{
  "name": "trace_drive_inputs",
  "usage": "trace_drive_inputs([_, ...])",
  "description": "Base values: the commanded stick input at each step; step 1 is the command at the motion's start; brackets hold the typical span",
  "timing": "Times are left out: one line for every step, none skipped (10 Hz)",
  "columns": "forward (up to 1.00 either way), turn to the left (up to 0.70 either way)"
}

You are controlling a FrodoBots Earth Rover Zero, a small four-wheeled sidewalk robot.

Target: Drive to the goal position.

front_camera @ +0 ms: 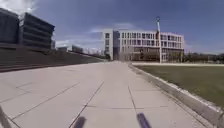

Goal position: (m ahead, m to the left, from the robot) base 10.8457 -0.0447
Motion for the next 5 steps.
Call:
trace_drive_inputs([0.7,0.0])
trace_drive_inputs([0.7,0.0])
trace_drive_inputs([0.7,0.0])
trace_drive_inputs([0.7,0.0])
trace_drive_inputs([0.7,0.0])
